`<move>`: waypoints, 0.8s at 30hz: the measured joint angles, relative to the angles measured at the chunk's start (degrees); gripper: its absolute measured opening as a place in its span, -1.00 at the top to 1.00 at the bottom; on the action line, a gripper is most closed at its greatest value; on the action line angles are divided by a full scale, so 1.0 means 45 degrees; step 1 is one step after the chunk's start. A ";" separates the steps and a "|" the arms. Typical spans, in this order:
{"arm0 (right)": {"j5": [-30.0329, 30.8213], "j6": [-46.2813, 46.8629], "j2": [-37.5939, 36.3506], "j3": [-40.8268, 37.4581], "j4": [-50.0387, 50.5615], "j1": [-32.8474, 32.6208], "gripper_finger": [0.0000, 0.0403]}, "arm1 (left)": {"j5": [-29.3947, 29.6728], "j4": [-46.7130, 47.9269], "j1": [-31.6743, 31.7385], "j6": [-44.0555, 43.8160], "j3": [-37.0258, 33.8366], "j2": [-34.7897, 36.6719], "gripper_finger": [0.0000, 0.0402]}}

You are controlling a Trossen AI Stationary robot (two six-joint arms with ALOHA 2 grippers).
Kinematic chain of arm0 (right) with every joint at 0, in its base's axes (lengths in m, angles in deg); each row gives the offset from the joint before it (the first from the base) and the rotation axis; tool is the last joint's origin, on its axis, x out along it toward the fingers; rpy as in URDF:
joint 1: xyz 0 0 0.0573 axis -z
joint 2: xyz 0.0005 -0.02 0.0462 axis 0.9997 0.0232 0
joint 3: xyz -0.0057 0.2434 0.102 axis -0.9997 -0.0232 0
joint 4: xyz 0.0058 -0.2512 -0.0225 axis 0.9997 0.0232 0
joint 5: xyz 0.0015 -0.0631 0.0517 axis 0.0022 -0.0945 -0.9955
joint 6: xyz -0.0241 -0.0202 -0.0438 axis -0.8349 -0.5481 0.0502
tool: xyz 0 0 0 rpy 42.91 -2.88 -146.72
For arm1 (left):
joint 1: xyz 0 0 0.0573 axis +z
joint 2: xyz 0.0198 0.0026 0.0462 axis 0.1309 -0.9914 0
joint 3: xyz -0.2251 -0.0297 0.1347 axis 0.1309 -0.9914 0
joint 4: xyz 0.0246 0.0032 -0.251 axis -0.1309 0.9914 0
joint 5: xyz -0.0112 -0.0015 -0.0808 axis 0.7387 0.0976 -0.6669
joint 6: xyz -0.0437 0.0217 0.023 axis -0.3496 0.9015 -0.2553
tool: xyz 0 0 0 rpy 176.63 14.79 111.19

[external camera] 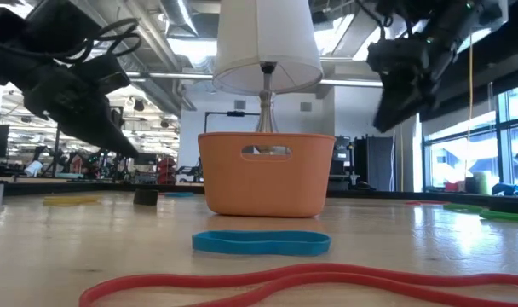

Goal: Pick and place rubber bands into bin
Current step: Put the green rubber band into the orange bin

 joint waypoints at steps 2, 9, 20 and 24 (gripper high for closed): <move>-0.0005 0.0686 0.0212 0.0518 0.1744 0.0350 0.35 | -0.0224 0.0007 0.0000 0.0274 0.0000 0.0144 0.99; -0.0014 0.2396 0.0427 -0.0478 0.3089 0.1446 0.35 | -0.0898 0.0149 0.0005 0.0325 0.0000 0.1148 0.99; -0.0044 0.3349 0.0427 -0.4134 0.0994 0.2869 0.35 | -0.1020 0.1164 0.0005 0.0314 0.0000 0.3090 0.99; -0.0004 0.3345 0.0341 -0.4937 -0.0204 0.3024 0.35 | -0.0839 0.1168 0.0005 0.0315 0.0000 0.3618 0.99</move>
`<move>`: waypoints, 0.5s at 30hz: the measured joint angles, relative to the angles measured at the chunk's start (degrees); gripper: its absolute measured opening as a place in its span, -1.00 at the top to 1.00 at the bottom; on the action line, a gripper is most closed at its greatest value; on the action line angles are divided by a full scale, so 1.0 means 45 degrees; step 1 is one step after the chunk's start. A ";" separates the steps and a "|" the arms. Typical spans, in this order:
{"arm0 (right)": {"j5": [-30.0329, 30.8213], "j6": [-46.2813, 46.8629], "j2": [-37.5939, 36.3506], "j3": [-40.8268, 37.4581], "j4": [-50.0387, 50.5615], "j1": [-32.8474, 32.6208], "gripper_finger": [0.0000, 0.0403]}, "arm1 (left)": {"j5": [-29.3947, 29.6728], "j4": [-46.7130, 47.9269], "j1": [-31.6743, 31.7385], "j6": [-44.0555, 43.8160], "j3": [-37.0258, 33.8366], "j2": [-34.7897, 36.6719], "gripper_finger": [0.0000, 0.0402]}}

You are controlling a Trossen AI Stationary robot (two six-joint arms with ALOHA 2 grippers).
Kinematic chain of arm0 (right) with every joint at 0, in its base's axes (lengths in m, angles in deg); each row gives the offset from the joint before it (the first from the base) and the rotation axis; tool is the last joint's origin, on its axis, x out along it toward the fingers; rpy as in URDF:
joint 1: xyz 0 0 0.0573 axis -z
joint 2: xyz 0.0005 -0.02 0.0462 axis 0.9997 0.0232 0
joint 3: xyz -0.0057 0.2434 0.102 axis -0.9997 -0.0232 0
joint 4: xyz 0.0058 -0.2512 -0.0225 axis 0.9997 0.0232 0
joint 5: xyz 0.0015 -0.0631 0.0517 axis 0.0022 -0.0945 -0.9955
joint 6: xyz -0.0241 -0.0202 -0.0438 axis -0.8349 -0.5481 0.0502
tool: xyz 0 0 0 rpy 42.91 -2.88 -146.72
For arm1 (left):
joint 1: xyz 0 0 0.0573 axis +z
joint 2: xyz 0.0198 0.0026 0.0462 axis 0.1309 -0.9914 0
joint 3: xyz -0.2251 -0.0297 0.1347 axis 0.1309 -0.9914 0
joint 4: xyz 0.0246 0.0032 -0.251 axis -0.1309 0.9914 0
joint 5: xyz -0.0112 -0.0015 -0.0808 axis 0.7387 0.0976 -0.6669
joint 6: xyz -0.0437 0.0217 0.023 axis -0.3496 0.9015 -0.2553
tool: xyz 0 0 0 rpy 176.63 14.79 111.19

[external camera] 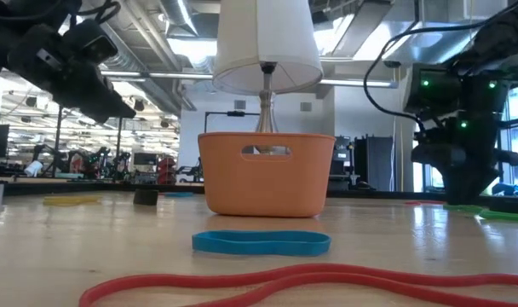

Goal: Pick and place rubber bands into bin
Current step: Put the green rubber band into the orange bin

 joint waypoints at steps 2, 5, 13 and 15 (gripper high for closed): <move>0.0046 -0.0008 0.0008 -0.0147 -0.0101 -0.0002 0.38 | 0.0000 0.0000 0.0000 0.0000 0.0000 0.0200 0.99; 0.0047 -0.0277 0.0003 -0.0205 -0.0229 -0.0003 0.54 | 0.0046 0.0009 -0.0003 0.0000 0.0000 0.0469 0.99; 0.0088 -0.0797 0.0008 0.0136 -0.0076 0.0021 0.93 | 0.0290 0.0008 0.0000 -0.0001 0.0005 0.1208 0.99; 0.0033 -0.1003 -0.0005 0.0417 0.0208 0.0031 0.94 | 0.0287 -0.0009 0.0000 -0.0015 0.0005 0.1430 0.99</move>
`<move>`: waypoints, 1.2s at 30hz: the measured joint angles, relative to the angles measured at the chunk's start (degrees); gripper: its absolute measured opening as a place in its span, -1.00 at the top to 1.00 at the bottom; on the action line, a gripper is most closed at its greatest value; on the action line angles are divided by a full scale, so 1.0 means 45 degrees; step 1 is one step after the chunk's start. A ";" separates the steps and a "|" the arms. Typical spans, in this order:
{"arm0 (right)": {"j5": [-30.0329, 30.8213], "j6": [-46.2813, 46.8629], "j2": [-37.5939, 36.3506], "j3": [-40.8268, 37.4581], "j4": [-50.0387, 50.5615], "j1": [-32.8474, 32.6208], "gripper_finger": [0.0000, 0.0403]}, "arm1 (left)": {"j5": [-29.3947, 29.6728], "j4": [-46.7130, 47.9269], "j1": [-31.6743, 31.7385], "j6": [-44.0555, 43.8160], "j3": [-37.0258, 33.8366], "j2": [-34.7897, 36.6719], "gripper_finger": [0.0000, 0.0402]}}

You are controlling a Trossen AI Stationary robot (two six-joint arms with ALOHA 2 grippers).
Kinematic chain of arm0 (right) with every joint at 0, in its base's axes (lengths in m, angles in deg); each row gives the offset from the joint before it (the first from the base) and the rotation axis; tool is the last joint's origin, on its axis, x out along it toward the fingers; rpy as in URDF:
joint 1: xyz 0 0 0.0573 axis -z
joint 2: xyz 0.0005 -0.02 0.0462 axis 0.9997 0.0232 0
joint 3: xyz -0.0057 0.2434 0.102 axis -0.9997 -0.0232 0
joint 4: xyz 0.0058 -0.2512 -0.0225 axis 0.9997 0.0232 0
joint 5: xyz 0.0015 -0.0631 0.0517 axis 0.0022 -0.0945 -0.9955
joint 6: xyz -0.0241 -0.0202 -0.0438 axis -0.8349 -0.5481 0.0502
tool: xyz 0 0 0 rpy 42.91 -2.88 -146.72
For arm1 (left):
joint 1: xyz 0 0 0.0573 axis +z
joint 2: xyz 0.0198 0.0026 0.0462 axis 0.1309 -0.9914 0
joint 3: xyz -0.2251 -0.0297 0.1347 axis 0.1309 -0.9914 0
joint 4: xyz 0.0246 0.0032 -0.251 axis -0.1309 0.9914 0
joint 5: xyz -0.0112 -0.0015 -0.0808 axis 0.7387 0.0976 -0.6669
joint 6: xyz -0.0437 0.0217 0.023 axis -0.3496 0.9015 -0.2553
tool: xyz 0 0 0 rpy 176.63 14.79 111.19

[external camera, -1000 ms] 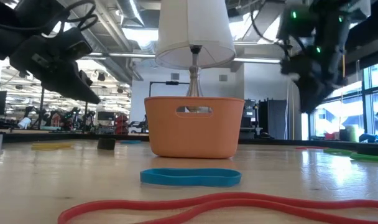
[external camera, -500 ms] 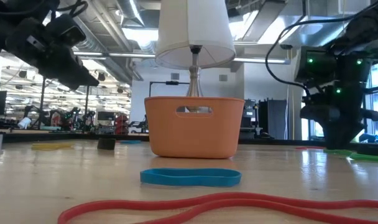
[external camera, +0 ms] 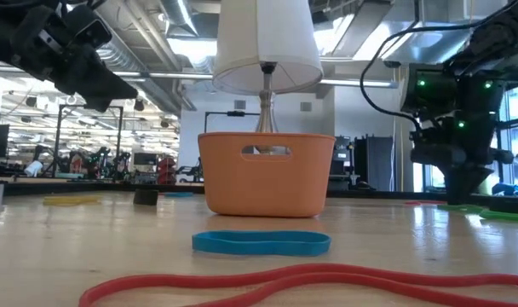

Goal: Pick and place rubber bands into bin
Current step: Put the green rubber band into the orange bin

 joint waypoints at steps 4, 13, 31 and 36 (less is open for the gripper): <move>-0.0005 -0.0325 -0.0031 0.1059 0.0542 -0.0014 0.98 | 0.0005 0.0101 0.0000 0.0019 0.0000 0.0392 0.99; 0.0256 -0.1310 -0.0041 0.4467 0.1207 -0.1257 0.99 | 0.0578 0.1131 0.0000 0.0695 0.0000 0.0865 0.99; 0.0348 -0.5177 0.5364 1.0413 -0.1468 -0.4345 1.00 | 0.0055 0.1388 -0.0005 0.0695 0.0000 0.0855 0.99; -0.0879 -0.5865 0.7662 1.1617 -0.1770 -0.4567 1.00 | -0.0141 0.1387 -0.0001 0.0548 0.0000 0.0855 0.99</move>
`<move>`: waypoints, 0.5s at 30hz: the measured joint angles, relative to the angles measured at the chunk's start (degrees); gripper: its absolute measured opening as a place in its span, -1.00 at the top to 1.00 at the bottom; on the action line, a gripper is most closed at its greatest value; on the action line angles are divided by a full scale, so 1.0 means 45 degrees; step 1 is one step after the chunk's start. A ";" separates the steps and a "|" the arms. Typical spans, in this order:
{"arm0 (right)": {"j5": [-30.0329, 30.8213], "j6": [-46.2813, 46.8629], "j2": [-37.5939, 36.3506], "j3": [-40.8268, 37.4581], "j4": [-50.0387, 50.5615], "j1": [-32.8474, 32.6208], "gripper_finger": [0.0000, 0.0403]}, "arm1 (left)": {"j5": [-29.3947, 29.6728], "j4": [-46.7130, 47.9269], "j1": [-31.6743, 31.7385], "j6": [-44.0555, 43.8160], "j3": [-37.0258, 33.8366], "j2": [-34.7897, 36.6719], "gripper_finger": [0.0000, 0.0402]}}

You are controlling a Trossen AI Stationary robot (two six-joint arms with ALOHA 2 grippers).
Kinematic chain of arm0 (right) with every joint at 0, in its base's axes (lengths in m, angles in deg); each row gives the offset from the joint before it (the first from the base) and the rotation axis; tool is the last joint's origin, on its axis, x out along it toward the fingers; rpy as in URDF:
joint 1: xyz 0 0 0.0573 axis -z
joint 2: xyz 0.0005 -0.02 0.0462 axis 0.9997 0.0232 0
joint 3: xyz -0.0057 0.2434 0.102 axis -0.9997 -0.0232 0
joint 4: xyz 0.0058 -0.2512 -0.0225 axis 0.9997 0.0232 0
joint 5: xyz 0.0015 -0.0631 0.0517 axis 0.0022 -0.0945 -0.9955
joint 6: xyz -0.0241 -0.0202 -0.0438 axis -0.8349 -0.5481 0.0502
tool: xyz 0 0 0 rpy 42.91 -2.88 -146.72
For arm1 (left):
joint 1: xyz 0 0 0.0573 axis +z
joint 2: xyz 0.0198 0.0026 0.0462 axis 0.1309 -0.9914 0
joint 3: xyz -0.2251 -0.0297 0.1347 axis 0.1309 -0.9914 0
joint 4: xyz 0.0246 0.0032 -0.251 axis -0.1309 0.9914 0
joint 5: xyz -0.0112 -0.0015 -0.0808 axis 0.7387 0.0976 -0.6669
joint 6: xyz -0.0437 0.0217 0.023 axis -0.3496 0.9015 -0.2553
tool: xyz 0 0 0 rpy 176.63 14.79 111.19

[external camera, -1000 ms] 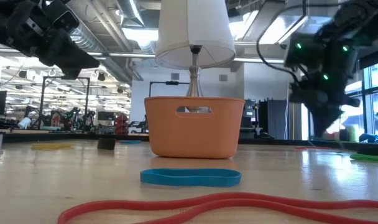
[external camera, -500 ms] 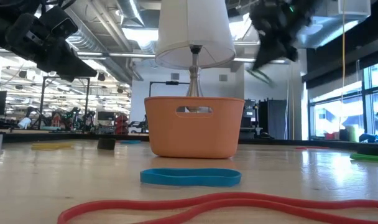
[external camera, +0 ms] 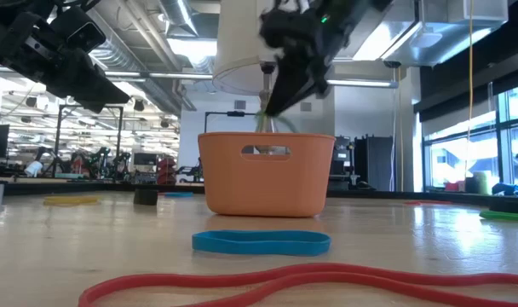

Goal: Pick and place rubber bands into bin
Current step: Put the green rubber band into the orange bin

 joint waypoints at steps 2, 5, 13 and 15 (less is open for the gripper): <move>-0.0640 -0.0118 0.0753 0.0344 -0.0016 -0.0008 1.00 | 0.0000 0.0001 0.0001 -0.0203 0.0000 0.0000 0.99; -0.1243 -0.0100 0.1618 0.0534 -0.0011 -0.0008 1.00 | 0.0000 0.0001 0.0001 -0.0203 0.0000 0.0000 0.98; -0.1545 -0.0093 0.2935 0.0557 -0.0131 0.0001 0.99 | -0.0004 -0.0004 0.0001 -0.0227 0.0000 0.0000 0.98; -0.1542 -0.0099 0.2936 0.0561 -0.0283 0.0001 0.96 | 0.0000 -0.0004 0.0001 -0.0232 0.0000 0.0000 0.99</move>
